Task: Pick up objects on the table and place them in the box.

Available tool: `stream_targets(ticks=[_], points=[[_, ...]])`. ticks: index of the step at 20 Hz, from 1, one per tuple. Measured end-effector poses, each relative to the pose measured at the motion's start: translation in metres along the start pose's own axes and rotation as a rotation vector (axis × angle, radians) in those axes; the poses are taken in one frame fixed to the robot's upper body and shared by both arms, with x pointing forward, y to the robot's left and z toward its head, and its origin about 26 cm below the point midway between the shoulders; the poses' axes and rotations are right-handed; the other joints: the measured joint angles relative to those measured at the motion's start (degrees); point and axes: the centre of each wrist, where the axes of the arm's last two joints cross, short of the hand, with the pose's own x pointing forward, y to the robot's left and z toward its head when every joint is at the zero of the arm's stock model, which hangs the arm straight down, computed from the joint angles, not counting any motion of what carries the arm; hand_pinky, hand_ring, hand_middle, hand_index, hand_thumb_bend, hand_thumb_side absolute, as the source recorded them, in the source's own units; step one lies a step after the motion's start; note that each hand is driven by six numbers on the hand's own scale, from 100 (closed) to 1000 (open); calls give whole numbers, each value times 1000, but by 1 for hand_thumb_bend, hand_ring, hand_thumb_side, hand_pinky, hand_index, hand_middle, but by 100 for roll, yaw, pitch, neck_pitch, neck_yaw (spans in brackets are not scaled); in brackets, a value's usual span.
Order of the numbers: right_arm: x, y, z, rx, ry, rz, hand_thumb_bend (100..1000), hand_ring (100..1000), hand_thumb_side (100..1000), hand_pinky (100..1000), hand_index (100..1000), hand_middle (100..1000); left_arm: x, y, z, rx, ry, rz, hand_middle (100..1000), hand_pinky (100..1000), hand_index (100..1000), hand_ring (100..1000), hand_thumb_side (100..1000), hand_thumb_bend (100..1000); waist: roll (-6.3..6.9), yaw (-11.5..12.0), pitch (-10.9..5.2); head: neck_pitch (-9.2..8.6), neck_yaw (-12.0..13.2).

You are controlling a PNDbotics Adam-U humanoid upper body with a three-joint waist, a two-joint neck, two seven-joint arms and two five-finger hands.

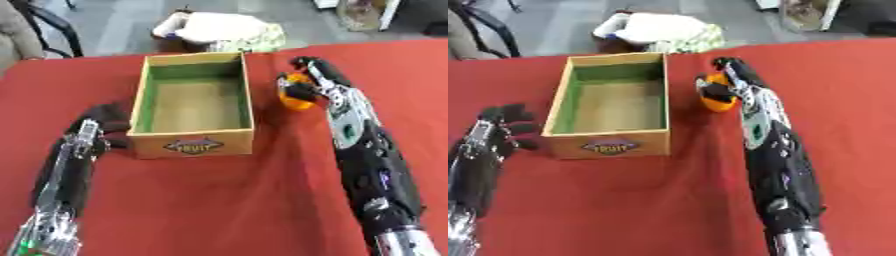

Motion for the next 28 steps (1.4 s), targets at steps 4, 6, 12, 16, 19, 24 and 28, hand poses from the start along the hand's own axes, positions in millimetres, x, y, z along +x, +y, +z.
stream_targets(ticks=[4,6,12,16,19,24,28], points=[[0,0,0,40,28,55,100,910,647,807,932,891,0,0,0,0,0,0,702,618,825,725,925,100,0,0,0,-6,-1],[0,0,0,58,45,84,100,911,626,810,934,896,0,0,0,0,0,0,702,619,826,725,924,100,0,0,0,-6,-1],[1,0,0,90,91,171,100,907,559,814,930,902,0,0,0,0,0,0,702,619,826,726,926,100,0,1,0,-6,-1],[1,0,0,110,112,211,100,881,379,801,902,862,0,0,0,0,0,0,702,619,826,726,927,100,-2,2,0,-6,-2],[1,0,0,121,121,227,100,846,331,786,872,814,0,0,0,0,0,0,702,619,826,726,927,100,-2,3,0,-7,-2],[2,-3,1,108,126,245,100,728,242,723,746,625,0,0,0,0,0,0,702,619,825,726,928,100,-2,4,0,-7,-2],[3,-7,1,52,109,255,100,494,210,615,513,371,0,0,0,0,0,0,702,619,825,726,928,100,-2,5,0,-7,-3]])
